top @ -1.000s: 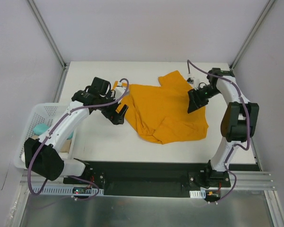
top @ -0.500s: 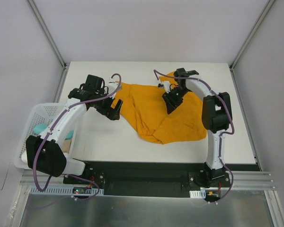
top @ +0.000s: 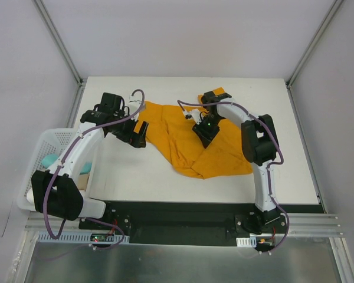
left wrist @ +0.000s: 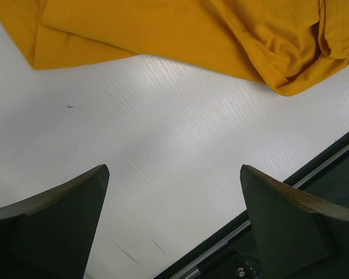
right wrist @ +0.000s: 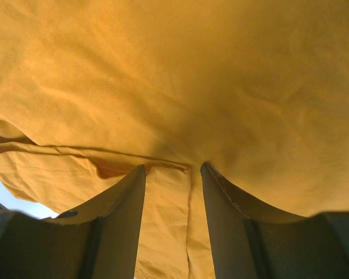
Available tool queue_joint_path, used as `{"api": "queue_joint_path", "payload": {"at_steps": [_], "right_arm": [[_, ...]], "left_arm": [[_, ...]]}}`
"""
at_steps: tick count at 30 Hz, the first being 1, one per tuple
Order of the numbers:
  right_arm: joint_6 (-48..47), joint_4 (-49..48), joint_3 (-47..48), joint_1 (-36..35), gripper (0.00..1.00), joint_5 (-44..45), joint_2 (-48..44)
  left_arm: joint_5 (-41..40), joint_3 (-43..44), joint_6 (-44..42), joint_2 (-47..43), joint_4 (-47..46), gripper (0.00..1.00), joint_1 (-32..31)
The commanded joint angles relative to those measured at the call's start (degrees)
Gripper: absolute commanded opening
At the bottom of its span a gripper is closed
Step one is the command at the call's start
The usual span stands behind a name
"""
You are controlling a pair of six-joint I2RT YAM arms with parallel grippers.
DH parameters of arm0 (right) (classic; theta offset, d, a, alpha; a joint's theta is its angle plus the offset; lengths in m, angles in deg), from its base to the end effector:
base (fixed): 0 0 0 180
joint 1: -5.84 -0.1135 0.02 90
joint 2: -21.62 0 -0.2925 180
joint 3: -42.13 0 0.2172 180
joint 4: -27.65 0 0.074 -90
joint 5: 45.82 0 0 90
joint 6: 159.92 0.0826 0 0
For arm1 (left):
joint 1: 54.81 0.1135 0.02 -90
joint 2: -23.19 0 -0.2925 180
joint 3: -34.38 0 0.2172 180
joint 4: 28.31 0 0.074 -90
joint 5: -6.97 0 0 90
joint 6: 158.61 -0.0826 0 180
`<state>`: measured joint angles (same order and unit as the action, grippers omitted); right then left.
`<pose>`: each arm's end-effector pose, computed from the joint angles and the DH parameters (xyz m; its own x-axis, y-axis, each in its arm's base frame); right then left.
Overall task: Roll the t-shirts
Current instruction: Flatten out the T-shirt at the center of the board.
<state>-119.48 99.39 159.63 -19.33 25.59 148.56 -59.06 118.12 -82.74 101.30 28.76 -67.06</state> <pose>0.3810 0.2082 0.1612 -0.2396 -0.9097 -0.3392 -0.9709 0.2231 0.0876 0.2558 -0.0899 0.3041 -0.6333 0.3658 -0.6820 0.6145 0.7733 -0.1559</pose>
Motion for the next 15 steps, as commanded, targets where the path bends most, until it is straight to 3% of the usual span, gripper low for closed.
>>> {"api": "queue_joint_path", "payload": {"at_steps": [1, 10, 15], "right_arm": [[-0.19, -0.42, 1.45, -0.32, 0.48, 4.35, 0.51], [-0.19, -1.21, 0.31, -1.90, 0.36, 7.25, -0.54], [0.43, -2.44, -1.36, -2.95, 0.24, 9.53, -3.79]], "left_arm": [[3.01, -0.99, 1.21, -1.82, 0.01, 0.96, 0.47], [2.93, -0.03, 1.12, -0.85, -0.08, 0.96, 0.65], [2.93, 1.38, 1.30, 0.20, -0.08, 0.96, 1.00]]}}
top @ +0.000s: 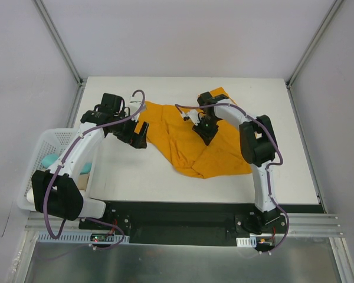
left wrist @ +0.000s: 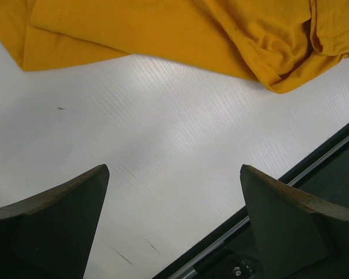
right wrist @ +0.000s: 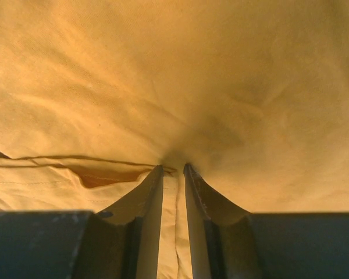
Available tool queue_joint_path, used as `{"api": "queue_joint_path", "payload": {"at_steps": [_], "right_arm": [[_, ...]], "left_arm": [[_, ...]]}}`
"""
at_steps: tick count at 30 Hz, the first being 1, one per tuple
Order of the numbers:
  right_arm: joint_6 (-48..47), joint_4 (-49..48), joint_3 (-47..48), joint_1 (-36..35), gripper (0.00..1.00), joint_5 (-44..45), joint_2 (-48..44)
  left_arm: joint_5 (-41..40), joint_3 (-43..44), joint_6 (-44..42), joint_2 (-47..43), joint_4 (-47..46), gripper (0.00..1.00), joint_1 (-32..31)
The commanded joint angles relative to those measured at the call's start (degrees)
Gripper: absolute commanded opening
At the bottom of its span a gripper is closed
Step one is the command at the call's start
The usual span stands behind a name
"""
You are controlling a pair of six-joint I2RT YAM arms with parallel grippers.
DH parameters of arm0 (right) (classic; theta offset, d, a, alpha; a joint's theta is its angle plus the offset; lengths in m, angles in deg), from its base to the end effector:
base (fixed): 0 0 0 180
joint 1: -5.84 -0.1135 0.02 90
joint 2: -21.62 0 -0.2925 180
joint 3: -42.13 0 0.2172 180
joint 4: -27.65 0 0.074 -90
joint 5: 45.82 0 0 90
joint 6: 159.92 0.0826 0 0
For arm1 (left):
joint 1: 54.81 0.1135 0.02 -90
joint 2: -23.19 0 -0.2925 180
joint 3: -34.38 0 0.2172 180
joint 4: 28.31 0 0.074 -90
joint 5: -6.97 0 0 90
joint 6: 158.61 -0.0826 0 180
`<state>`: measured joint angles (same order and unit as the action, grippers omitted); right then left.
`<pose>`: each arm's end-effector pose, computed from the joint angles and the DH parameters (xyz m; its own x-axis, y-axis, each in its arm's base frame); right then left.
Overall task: Roll the t-shirts
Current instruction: Flatten out the T-shirt at the center of the board.
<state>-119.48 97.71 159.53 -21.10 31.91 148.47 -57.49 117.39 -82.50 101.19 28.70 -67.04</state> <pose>0.3824 0.2140 0.1598 -0.2054 -0.9386 -0.2771 -0.9767 0.2146 -0.0030 0.2534 -0.0914 0.3015 -0.6394 0.3602 -0.6792 0.6223 0.7614 -0.1820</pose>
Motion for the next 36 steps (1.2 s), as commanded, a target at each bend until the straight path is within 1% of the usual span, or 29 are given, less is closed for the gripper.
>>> {"api": "queue_joint_path", "payload": {"at_steps": [1, 5, 7, 8, 10, 13, 17, 19, 22, 23, 28, 32, 35, 36], "right_arm": [[0.34, -0.76, -1.52, -1.36, 0.23, 3.57, -4.23], [0.69, -0.76, -3.01, -1.98, 0.21, 3.57, -6.08], [1.13, -0.41, -3.27, -2.15, 0.25, 3.66, -5.91], [1.22, -0.49, -3.62, -2.24, 0.29, 3.75, -5.74], [1.22, -0.84, -4.06, -2.15, 0.30, 4.27, -5.56], [0.96, -0.93, -4.42, -2.24, 0.27, 5.15, -4.95], [1.57, -1.90, -4.51, -2.33, 0.14, 5.94, -6.08], [1.92, -2.42, -4.25, -2.33, 0.12, 6.73, -7.83], [2.10, -2.16, -3.89, -2.50, 0.06, 7.87, -11.17], [2.27, -1.90, -3.89, -2.68, 0.02, 8.05, -12.05], [3.59, 1.08, -2.93, -2.77, 0.01, 7.53, -17.07], [5.87, 3.02, -2.22, -2.51, 0.01, 6.91, -19.35], [9.12, 1.97, -4.49, -0.93, 0.01, 3.32, -21.37], [10.44, 1.88, -5.12, -0.49, 0.01, 3.22, -22.25]], "left_arm": [[1.35, 2.28, 0.97, 0.92, -0.01, 0.95, 1.07], [1.27, 3.51, 0.71, 1.98, -0.01, 0.95, 1.33], [1.53, 3.77, 0.62, 2.68, 0.07, 0.95, 1.51], [1.70, 4.03, 0.71, 2.95, -0.01, 0.95, 1.59], [1.97, 4.47, 0.62, 3.56, 0.07, 0.95, 1.59], [2.06, 5.26, 0.62, 4.18, 0.07, 0.95, 1.59], [1.62, 6.14, 0.44, 4.71, 0.60, 0.95, 1.68], [1.53, 6.41, 0.36, 4.97, 0.60, 0.95, 1.68], [1.44, 6.93, 0.09, 5.41, 0.69, 0.95, 1.77], [1.36, 7.11, 0.00, 5.76, 0.69, 0.95, 1.77], [0.39, 9.30, -1.31, 8.40, 0.87, 0.93, 2.21], [-1.10, 12.20, -4.38, 11.56, 0.87, 0.93, 2.39], [-2.60, 15.98, -6.93, 15.94, 0.43, 0.93, 2.39], [-2.51, 18.95, -7.46, 19.09, 0.43, 0.93, 2.39]]}}
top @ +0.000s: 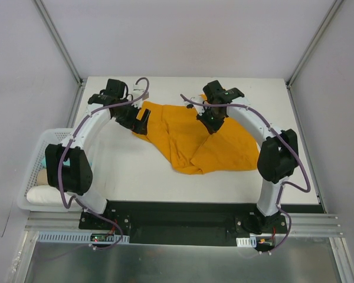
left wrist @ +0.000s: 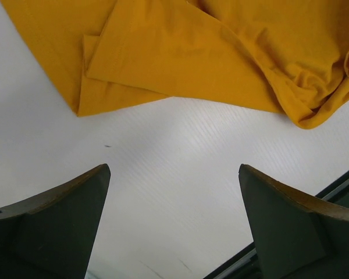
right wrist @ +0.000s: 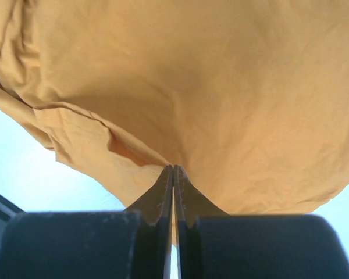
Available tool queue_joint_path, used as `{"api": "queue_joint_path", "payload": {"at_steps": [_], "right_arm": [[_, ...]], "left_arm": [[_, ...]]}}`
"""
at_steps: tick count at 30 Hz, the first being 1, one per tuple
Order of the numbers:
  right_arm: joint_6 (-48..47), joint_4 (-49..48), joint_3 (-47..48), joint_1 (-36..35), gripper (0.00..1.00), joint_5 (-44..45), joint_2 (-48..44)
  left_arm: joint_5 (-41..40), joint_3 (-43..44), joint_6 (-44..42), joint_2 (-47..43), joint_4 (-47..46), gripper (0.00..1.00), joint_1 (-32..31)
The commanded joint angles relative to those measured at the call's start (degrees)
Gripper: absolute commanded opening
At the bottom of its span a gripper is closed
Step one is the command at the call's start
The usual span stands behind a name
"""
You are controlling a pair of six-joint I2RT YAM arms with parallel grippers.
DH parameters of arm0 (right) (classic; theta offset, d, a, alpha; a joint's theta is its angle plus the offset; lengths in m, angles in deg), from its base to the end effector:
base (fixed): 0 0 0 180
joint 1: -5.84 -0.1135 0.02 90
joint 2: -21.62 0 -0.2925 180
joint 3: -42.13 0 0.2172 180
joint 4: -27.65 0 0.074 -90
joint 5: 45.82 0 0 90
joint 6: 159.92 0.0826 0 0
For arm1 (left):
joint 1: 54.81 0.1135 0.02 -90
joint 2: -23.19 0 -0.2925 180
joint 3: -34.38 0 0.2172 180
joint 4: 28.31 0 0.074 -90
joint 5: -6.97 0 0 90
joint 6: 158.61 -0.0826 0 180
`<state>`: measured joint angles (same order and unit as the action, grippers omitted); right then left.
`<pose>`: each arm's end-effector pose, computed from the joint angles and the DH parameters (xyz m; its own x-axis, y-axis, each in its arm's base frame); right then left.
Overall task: Roll the t-shirts
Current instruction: Flatten out the T-shirt at the center of the board.
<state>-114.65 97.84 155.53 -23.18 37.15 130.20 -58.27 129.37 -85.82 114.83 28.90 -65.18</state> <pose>0.3402 0.2003 0.2672 -0.1945 -0.9067 -0.3744 -0.9332 0.2886 -0.2143 0.3214 -0.0940 0.2982 -0.6386 0.3900 -0.6634 0.6233 0.7678 -0.1486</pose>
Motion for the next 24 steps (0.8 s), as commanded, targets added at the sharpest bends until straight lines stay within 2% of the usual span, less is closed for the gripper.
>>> {"api": "queue_joint_path", "payload": {"at_steps": [1, 6, 8, 12, 18, 24], "right_arm": [[9.45, 2.01, -1.30, 2.29, 0.01, -0.37, -4.16], [12.21, 7.98, 1.07, 7.12, 0.01, -1.23, -5.03], [11.77, 8.69, 1.43, 9.41, 0.01, -1.41, -6.00], [10.54, 9.57, 1.34, 11.44, 0.01, -1.94, -6.80], [10.80, 9.48, -0.15, 11.97, 0.01, -2.81, -6.71], [10.63, 9.57, -1.30, 12.05, 0.01, -2.38, -6.97]], "left_arm": [[-1.38, 8.74, -4.84, 7.22, 0.23, 0.92, 0.53], [1.34, 20.50, -5.11, 18.39, 0.32, 0.87, 0.53], [4.24, 23.42, -5.55, 22.33, 0.49, 0.79, 0.44], [8.73, 29.39, -6.78, 27.36, 0.67, 0.71, -1.05], [7.68, 32.22, -8.28, 33.69, 1.72, 0.70, -4.39], [5.75, 33.89, -8.19, 37.91, 1.64, 0.64, -5.71]]}}
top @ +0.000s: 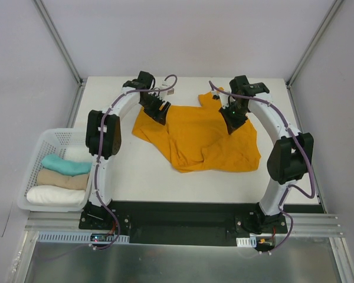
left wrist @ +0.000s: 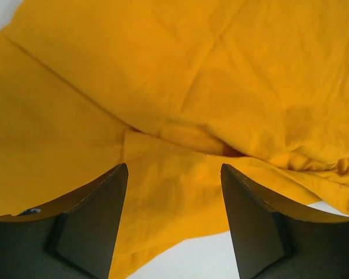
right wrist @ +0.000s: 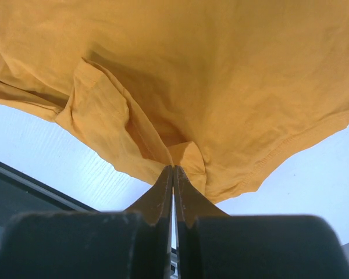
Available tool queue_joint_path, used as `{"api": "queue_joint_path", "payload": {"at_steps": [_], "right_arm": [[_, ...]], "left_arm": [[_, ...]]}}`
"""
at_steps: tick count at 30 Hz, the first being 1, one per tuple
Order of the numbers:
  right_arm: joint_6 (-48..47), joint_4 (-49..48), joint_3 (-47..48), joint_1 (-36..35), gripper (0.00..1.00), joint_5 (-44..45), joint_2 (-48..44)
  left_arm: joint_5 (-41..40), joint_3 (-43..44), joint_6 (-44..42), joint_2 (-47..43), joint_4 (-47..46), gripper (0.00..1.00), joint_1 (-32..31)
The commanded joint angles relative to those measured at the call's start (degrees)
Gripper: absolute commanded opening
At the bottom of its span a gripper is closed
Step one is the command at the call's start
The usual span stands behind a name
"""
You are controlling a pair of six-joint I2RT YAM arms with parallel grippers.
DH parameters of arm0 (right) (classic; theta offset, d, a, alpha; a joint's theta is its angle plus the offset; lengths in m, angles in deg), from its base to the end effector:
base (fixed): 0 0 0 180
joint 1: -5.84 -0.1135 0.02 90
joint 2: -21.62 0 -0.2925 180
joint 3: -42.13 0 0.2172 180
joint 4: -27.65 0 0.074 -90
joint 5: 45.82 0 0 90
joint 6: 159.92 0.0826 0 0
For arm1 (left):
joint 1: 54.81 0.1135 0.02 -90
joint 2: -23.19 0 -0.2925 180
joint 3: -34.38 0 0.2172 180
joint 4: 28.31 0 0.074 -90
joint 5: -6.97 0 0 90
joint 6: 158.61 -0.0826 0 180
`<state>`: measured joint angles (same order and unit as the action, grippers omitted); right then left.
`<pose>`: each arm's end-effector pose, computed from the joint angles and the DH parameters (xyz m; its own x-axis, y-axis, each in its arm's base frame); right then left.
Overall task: Roll the t-shirts
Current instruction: Flatten out the T-shirt at the center of the board.
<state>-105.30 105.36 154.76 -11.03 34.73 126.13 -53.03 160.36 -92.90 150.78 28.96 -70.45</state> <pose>0.3430 0.1182 0.2816 -0.5338 -0.7587 -0.3734 -0.7974 0.5986 -0.0765 0.4615 -0.1721 0.2146 -0.5530 0.5248 -0.6472 0.7787 0.6017 -0.1775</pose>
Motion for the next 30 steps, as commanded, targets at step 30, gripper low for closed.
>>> {"api": "queue_joint_path", "payload": {"at_steps": [30], "right_arm": [[0.48, 2.40, 1.49, -1.07, 0.01, 1.54, -0.27]], "left_arm": [[-0.91, 12.39, 0.47, 10.40, 6.31, 0.41, -0.88]]}}
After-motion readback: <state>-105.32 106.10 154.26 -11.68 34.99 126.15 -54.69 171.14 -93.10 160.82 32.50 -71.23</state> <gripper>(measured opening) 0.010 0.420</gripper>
